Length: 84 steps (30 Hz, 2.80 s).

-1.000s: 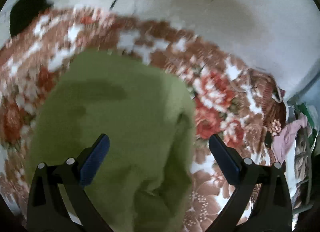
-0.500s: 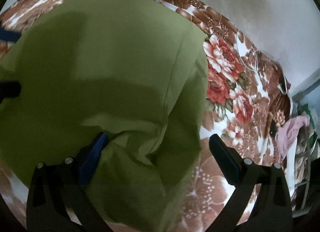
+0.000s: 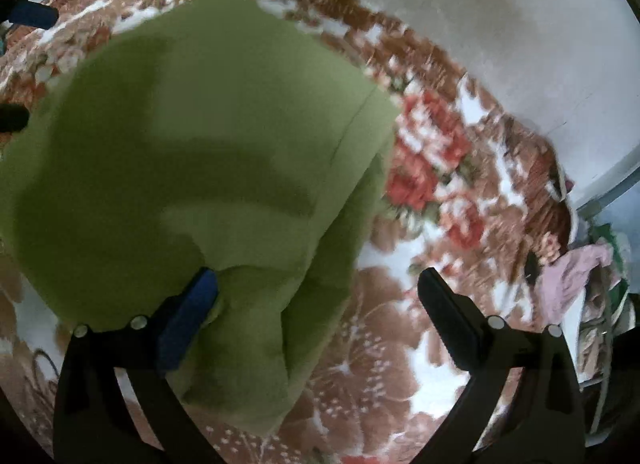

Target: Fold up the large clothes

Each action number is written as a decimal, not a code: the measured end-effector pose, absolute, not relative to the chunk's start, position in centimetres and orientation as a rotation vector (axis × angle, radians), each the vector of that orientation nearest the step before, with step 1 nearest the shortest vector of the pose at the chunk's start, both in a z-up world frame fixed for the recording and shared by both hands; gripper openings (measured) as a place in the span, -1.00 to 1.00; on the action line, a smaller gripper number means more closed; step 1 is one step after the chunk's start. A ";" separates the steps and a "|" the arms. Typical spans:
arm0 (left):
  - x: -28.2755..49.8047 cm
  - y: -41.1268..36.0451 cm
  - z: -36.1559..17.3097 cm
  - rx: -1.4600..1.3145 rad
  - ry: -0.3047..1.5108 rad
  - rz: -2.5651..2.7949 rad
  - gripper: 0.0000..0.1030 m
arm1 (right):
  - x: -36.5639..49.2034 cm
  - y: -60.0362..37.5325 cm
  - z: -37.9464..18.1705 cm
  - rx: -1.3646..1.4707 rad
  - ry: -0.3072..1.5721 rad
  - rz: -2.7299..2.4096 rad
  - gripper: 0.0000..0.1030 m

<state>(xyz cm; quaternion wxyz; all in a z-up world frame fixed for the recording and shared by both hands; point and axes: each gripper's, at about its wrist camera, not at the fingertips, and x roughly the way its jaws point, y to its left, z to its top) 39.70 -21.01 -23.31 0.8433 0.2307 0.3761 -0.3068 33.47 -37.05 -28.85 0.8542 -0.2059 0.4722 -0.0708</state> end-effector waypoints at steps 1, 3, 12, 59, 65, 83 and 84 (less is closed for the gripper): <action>40.1 -20.7 -22.6 0.469 0.784 -0.646 0.89 | 33.8 -36.9 -27.7 -0.413 0.975 -0.156 0.91; 42.2 -19.8 -21.1 0.407 0.783 -0.643 0.89 | 34.8 -36.7 -25.3 -0.351 0.931 -0.171 0.91; 53.6 -22.1 -20.7 0.176 0.917 -0.622 0.90 | 46.9 -35.6 -24.2 -0.153 0.910 -0.201 0.91; 48.2 -9.2 -32.7 -0.360 1.346 -0.661 0.90 | 36.3 -52.8 -33.2 0.642 1.142 0.050 0.91; 47.5 -10.5 -35.3 -0.492 1.367 -0.736 0.90 | 36.4 -50.4 -36.0 0.782 1.219 0.199 0.91; 48.6 -13.5 -38.3 -0.650 1.345 -0.829 0.90 | 40.9 -48.7 -39.3 0.837 1.296 0.327 0.93; 48.5 -13.7 -38.0 -0.641 1.340 -0.839 0.90 | 41.0 -47.9 -39.0 0.840 1.298 0.387 0.93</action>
